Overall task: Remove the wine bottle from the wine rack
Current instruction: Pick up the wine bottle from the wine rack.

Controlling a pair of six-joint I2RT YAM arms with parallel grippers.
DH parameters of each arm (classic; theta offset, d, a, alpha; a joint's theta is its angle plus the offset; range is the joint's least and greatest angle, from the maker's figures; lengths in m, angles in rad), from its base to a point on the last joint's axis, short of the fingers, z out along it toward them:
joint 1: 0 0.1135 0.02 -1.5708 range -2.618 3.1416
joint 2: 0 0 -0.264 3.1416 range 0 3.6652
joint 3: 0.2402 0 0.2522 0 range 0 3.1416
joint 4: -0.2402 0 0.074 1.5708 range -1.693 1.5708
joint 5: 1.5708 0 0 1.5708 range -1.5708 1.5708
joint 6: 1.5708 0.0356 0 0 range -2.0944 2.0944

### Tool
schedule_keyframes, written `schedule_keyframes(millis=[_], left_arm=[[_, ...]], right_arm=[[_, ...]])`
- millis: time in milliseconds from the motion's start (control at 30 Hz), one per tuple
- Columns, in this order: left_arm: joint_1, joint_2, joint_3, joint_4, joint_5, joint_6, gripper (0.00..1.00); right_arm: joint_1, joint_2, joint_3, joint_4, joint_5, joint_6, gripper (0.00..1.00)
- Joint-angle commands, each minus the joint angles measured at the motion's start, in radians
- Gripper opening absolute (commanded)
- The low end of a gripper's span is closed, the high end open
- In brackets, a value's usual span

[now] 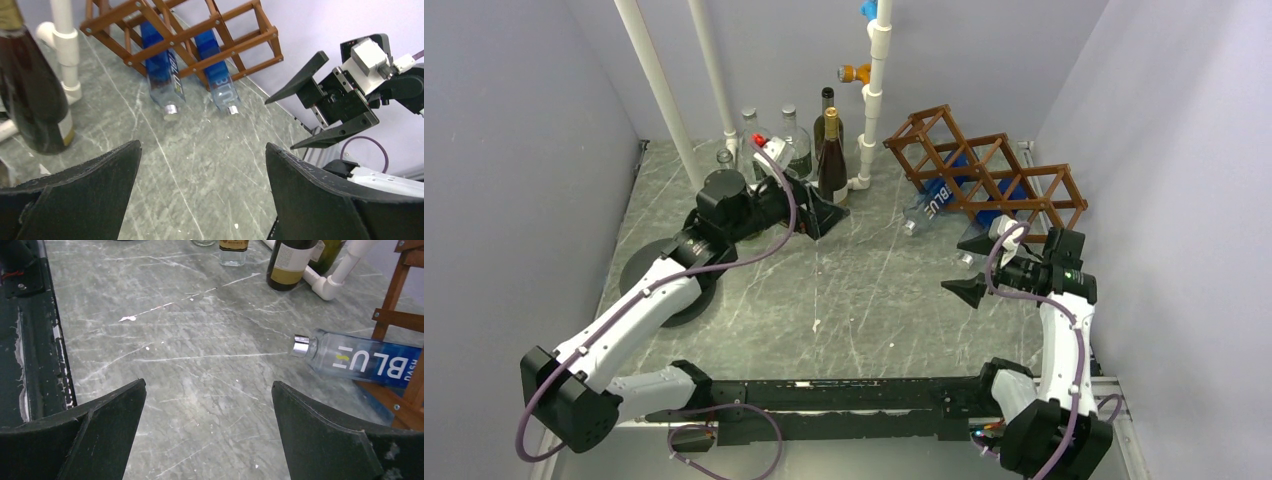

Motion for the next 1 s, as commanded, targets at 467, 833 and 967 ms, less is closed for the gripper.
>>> schedule_keyframes(millis=[467,833,967], left_arm=[[-0.138,0.050,-0.176,0.261,-0.021,-0.085,0.99],[-0.171,0.158,-0.181,0.343,-0.013,-0.049,1.00],[-0.177,0.218,-0.169,0.386,0.000,-0.053,1.00]], right_arm=[[-0.052,-0.031,-0.007,0.097,0.019,0.137,1.00],[-0.062,-0.007,-0.006,0.134,0.028,0.193,1.00],[-0.065,-0.001,-0.008,0.151,0.032,0.218,1.00]])
